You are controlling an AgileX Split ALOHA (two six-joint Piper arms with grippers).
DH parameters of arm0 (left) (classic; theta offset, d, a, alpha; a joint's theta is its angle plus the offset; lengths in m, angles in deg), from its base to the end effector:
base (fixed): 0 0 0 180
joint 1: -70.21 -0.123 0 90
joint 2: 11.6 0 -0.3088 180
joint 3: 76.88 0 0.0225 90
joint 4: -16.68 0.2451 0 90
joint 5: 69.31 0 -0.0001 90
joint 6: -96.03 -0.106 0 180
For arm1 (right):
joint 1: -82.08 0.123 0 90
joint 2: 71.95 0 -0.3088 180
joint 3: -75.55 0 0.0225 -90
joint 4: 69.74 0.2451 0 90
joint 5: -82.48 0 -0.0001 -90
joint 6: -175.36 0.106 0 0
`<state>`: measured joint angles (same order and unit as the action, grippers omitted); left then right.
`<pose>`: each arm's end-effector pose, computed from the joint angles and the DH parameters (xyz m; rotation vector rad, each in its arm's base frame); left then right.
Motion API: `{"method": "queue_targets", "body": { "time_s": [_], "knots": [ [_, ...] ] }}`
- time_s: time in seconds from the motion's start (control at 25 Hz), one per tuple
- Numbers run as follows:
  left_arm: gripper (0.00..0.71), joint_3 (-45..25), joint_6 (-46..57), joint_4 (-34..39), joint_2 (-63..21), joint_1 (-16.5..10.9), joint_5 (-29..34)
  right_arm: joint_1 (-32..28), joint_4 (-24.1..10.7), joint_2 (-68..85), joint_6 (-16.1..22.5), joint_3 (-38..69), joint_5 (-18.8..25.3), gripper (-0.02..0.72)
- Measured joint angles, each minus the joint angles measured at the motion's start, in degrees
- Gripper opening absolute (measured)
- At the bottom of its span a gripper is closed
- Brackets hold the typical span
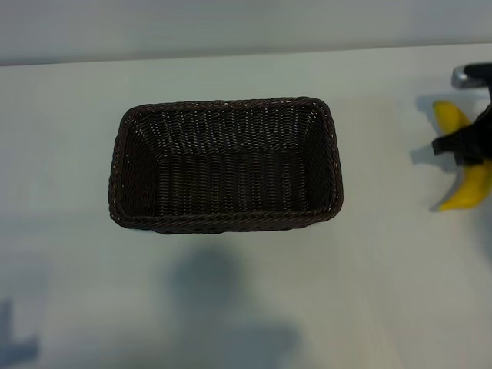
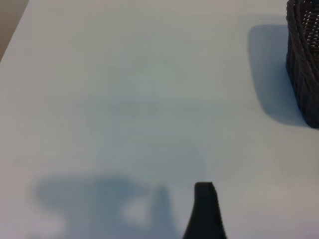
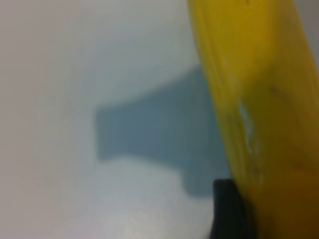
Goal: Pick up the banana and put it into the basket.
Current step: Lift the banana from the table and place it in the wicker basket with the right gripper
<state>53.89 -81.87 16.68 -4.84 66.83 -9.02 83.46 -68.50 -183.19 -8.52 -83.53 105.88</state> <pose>-0.0210 -0.0012 0.2681 -0.0970 2.0272 0.0141 0.3523 0.0094 0.1665 -0.1002 2.7130 0.0047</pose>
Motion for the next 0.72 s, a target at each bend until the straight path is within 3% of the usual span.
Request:
{"method": "queue_targets", "body": {
  "time_s": [0.48, 0.72],
  "knots": [
    [0.579, 0.0, 0.06, 0.0, 0.0, 0.0, 0.0, 10.56, 0.45, 9.1, -0.42, -0.61, -0.42, 0.426],
    [0.579, 0.0, 0.06, 0.0, 0.0, 0.0, 0.0, 17.73, 0.61, 9.16, -0.42, -0.61, -3.19, 0.426]
  ]
}}
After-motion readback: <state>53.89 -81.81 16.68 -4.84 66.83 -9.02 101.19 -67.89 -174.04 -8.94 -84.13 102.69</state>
